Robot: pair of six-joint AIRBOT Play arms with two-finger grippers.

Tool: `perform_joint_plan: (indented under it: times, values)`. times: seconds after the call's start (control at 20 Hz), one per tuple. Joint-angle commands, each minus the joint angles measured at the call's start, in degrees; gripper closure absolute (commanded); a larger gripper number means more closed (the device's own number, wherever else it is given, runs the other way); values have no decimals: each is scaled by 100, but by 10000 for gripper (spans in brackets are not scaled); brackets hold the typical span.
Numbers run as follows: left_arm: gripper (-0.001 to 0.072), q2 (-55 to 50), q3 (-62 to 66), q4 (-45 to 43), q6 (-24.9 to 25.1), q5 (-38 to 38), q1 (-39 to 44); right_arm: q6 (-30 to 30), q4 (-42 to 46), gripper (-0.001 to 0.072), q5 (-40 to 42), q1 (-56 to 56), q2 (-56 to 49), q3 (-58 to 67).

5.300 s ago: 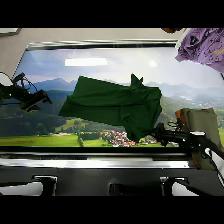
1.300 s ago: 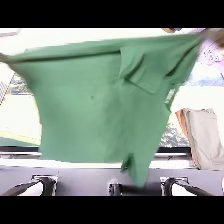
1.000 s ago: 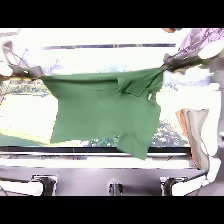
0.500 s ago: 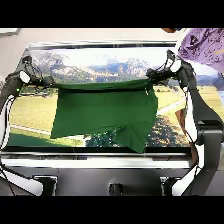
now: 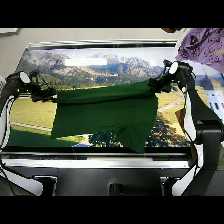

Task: Fold the clothes and pants, and hang the long-sleeved shirts on hangers.

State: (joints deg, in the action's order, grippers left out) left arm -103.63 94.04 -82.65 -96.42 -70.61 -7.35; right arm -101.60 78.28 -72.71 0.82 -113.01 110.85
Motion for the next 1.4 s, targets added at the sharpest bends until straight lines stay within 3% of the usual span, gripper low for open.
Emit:
perform_joint_plan:
  times: [0.0,0.4,0.45,0.5,0.55,0.65,0.7,0.75,0.9,1.05,1.2,1.35]
  values:
    - [692,-20,-2,-11,-7,-577,2,-2,192,678,-396,4,-9,-2]
    - [688,-424,-2,9,-24,-761,236,2,168,670,-713,9,-210,-4]
    - [669,-446,-2,11,-33,-743,245,0,136,601,-789,11,-260,-4]
    - [607,-448,-2,11,-46,-732,245,0,85,531,-839,11,-291,-4]
    - [497,-448,0,11,-72,-719,243,0,22,489,-839,9,-302,-4]
    - [169,-444,4,9,-70,-745,243,-4,15,383,-841,9,-269,-2]
    - [75,-417,4,9,-70,-765,240,-4,20,335,-898,7,-225,11]
    - [32,-354,4,7,-70,-787,210,-2,35,321,-940,-9,-144,15]
    - [32,133,0,7,-70,-789,-105,527,70,229,-1049,-236,391,11]
    - [32,846,-321,9,-149,-817,-597,1226,-874,234,-1191,-898,942,-254]
    - [32,1742,-1628,63,-177,-577,-1032,1853,-1906,235,-1294,-1547,1670,-1930]
    - [39,2461,-2874,96,-273,-205,-1244,2352,-2258,235,-927,-1757,2636,-4315]
